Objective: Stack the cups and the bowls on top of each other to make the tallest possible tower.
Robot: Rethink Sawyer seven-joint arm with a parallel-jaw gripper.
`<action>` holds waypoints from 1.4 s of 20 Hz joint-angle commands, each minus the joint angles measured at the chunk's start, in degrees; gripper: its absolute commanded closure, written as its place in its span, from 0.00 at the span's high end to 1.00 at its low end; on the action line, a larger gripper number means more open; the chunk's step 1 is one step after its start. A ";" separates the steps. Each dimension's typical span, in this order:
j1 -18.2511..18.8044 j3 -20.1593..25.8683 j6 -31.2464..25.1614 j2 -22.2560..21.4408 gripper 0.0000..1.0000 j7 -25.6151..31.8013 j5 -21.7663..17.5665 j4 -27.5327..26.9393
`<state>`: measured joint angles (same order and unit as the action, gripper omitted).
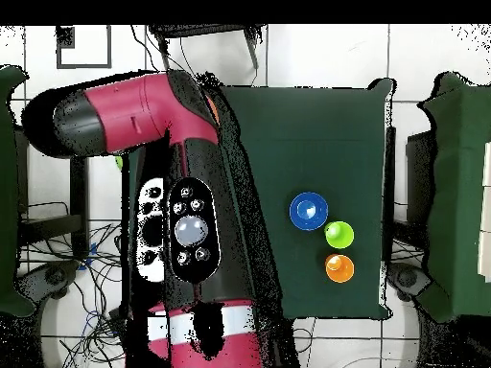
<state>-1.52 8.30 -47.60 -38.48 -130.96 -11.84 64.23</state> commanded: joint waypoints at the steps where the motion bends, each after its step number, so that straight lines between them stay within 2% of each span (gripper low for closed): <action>1: -1.15 1.42 -2.11 7.34 0.00 6.61 -7.00 -7.60; 3: -2.00 -0.40 -0.43 8.14 0.00 6.42 -9.37 -9.07; 5: -2.88 -2.15 -1.29 9.01 0.00 5.56 -11.09 -10.82; 13: -5.88 -7.55 -3.10 10.93 0.00 -0.25 -13.67 -12.62; 20: -7.22 -8.65 -4.19 11.24 0.00 -2.08 -10.75 -11.20; 28: -7.31 -7.89 -4.06 10.96 0.00 -3.42 -6.78 -8.96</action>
<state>-8.21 -1.68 -47.58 -28.21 -130.96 -19.64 52.91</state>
